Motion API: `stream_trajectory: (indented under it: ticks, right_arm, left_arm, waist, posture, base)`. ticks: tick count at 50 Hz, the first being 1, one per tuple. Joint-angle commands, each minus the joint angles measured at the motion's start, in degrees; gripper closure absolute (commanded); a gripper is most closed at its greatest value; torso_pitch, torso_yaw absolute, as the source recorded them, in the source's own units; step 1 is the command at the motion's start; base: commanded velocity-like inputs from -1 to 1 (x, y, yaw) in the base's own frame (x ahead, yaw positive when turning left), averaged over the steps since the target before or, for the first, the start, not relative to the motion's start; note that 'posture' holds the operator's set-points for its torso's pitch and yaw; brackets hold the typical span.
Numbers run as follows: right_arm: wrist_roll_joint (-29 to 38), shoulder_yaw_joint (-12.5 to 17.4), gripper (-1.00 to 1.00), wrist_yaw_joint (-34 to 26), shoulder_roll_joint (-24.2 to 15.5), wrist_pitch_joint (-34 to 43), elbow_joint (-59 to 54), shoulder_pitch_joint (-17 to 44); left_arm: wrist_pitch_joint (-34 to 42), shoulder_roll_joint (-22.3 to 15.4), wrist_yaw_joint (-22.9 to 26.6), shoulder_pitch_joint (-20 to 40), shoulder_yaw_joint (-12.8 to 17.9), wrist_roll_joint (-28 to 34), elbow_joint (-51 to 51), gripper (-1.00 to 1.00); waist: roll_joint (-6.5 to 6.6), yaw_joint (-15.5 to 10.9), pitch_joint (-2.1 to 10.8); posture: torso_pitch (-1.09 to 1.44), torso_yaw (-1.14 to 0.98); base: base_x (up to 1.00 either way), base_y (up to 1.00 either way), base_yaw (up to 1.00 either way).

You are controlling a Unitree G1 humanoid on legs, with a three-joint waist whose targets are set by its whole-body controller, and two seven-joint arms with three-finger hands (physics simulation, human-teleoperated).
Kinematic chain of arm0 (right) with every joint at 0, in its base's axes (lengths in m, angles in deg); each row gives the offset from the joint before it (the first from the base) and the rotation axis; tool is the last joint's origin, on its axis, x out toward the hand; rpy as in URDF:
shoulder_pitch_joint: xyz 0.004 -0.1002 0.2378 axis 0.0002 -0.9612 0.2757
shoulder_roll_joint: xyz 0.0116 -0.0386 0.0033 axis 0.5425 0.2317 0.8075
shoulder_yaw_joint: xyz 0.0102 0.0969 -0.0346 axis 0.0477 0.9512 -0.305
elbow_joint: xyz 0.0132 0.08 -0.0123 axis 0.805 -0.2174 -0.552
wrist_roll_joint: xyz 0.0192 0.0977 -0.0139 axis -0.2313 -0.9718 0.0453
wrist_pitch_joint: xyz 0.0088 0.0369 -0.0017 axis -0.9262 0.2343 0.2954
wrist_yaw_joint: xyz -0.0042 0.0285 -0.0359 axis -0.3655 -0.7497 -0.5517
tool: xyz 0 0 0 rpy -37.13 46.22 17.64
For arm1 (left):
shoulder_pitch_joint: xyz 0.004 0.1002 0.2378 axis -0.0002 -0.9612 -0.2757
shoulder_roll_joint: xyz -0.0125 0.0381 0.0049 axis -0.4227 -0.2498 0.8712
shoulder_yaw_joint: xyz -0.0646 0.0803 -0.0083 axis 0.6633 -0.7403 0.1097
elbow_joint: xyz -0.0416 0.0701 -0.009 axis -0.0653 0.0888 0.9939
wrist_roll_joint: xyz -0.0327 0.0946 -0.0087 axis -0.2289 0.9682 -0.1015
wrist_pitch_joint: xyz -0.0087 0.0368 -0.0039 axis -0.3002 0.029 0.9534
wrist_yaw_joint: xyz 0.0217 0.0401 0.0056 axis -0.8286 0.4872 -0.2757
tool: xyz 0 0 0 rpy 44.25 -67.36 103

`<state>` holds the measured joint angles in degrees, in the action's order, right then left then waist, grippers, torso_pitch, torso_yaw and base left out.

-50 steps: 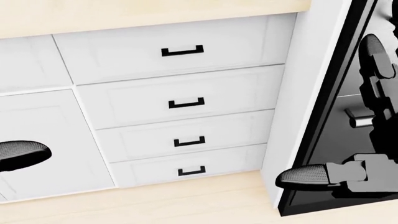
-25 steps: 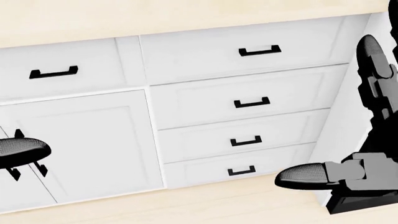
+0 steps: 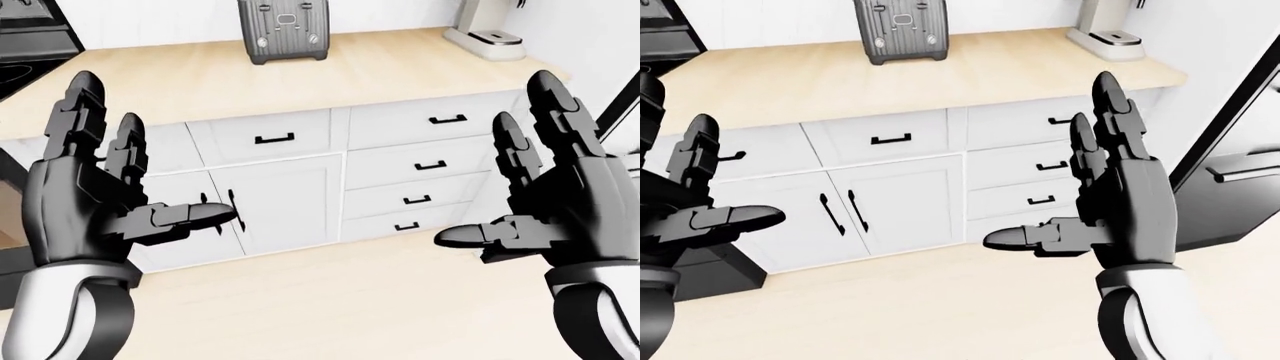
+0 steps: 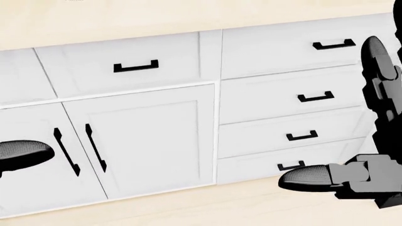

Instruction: Navigate to the stove.

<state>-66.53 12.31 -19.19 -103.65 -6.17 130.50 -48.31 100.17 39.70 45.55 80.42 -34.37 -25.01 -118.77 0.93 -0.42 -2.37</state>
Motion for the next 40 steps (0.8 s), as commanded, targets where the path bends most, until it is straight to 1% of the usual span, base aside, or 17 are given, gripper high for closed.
stream_trajectory:
  ticks: [1, 7, 9, 10, 11, 13, 17, 18, 19, 22, 24, 30, 33, 34, 35, 37, 40]
  right_arm:
    - [1.45, 1.30, -1.00, -0.05, -0.51, -2.03, 1.16, 0.95]
    - [1.78, 1.28, -1.00, -0.33, -0.32, -2.03, 1.16, 0.83]
    - [2.11, 1.29, -1.00, -0.62, -0.01, -1.86, 1.16, 0.85]
    - [2.25, 1.20, -1.00, -0.69, 0.01, -1.89, 1.16, 0.80]
    - [2.42, 1.13, -1.00, -0.78, 0.03, -1.86, 1.16, 0.78]
    - [2.26, 1.26, -1.00, -0.66, 0.03, -1.78, 1.16, 0.84]
    - [2.70, 1.23, -1.00, -1.10, 0.34, -1.75, 1.16, 0.66]
    - [2.82, 1.26, -1.00, -1.23, 0.41, -1.77, 1.16, 0.60]
    - [2.63, 1.34, -1.00, -1.13, 0.30, -1.72, 1.16, 0.66]
    - [2.65, 1.36, -1.00, -1.10, 0.37, -1.66, 1.16, 0.71]
    - [2.38, 1.38, -1.00, -0.94, 0.34, -1.46, 1.16, 0.93]
    - [2.40, 1.30, -1.00, -0.98, 0.44, -1.10, 1.16, 1.24]
    - [2.66, 1.20, -1.00, -1.09, 0.62, -1.00, 1.16, 1.22]
    - [2.95, 1.12, -1.00, -1.31, 0.79, -1.01, 1.16, 1.14]
    - [2.81, 1.21, -1.00, -1.25, 0.67, -1.08, 1.16, 1.09]
    - [3.03, 1.16, -1.00, -1.42, 0.77, -1.13, 1.16, 0.93]
    - [3.67, 0.87, -1.00, -1.79, 1.04, -1.34, 1.16, 0.62]
  left_arm:
    - [-1.71, -0.42, 0.58, 1.01, 0.17, 0.03, -1.29, -1.00]
    - [-1.59, -0.35, 0.55, 0.99, 0.17, 0.02, -1.39, -1.00]
    - [-1.44, -0.33, 0.53, 1.12, 0.28, -0.06, -1.41, -1.00]
    - [-1.49, -0.31, 0.56, 1.08, 0.29, -0.02, -1.40, -1.00]
    - [-1.43, -0.30, 0.54, 1.11, 0.31, -0.07, -1.43, -1.00]
    - [-1.41, -0.38, 0.48, 1.25, 0.41, -0.15, -1.31, -1.00]
    - [-1.42, -0.36, 0.40, 1.16, 0.43, -0.22, -1.37, -1.00]
    - [-1.31, -0.39, 0.34, 1.19, 0.52, -0.38, -1.46, -1.00]
    - [-1.14, -0.47, 0.22, 1.32, 0.66, -0.63, -1.51, -1.00]
    - [-1.61, -0.48, 0.35, 1.09, 0.37, -0.37, -1.19, -1.00]
    - [-1.80, -0.49, 0.61, 1.04, 0.21, -0.02, -1.06, -1.00]
    - [-1.59, -0.14, 0.87, 1.09, -0.25, 0.56, -1.20, -1.00]
    - [-1.35, -0.07, 0.88, 1.27, -0.10, 0.46, -1.26, -1.00]
    - [-1.31, -0.04, 0.88, 1.24, -0.06, 0.40, -1.36, -1.00]
    - [-1.36, -0.04, 0.94, 1.20, 0.09, 0.34, -1.31, -1.00]
    - [-1.59, 0.07, 1.10, 0.95, -0.25, 0.40, -1.63, -1.00]
    - [-1.65, 0.17, 1.27, 0.85, 0.00, 0.50, -1.53, -1.00]
  waist:
    - [-0.23, 0.09, 0.31]
    - [-2.86, 0.38, -0.18]
    - [-4.73, 0.87, 0.37]
    - [-3.34, 1.38, 0.21]
    - [-4.43, 0.88, 0.69]
    - [-4.63, 1.10, 1.57]
    - [-1.24, 1.44, -0.08]
    - [0.60, 1.46, 0.27]
    - [4.48, 1.19, 1.49]
    - [1.99, 0.15, 0.54]
    - [0.90, 0.12, 0.92]
    - [-1.82, 0.61, -0.18]
    - [-3.62, 0.80, -0.11]
    - [-5.06, 0.91, 0.51]
    - [-3.62, 1.54, 0.28]
    - [-4.77, 1.03, 0.82]
    - [-3.93, 1.09, 1.23]
  posture:
    - [0.00, 0.00]
    - [0.00, 0.00]
    - [0.00, 0.00]
    - [0.00, 0.00]
    - [0.00, 0.00]
    - [0.00, 0.00]
    - [0.00, 0.00]
    - [0.00, 0.00]
    - [0.00, 0.00]
    - [0.00, 0.00]
    - [0.00, 0.00]
    - [0.00, 0.00]
    - [0.00, 0.00]
    - [0.00, 0.00]
    - [0.00, 0.00]
    - [0.00, 0.00]
    - [0.00, 0.00]
  base:
    - [0.00, 0.64, 0.00]
    - [0.00, 0.63, 0.00]
    - [0.00, 0.62, 0.00]
    - [0.00, 0.62, 0.00]
    - [0.00, 0.62, 0.00]
    - [0.00, 0.62, 0.00]
    - [0.00, 0.62, 0.00]
    - [0.00, 0.60, 0.00]
    - [0.00, 0.61, 0.00]
    - [0.00, 0.59, 0.00]
    - [0.00, 0.54, 0.00]
    - [0.00, 0.54, 0.00]
    - [0.00, 0.54, 0.00]
    - [0.00, 0.54, 0.00]
    - [0.00, 0.54, 0.00]
    - [0.00, 0.54, 0.00]
    - [0.00, 0.54, 0.00]
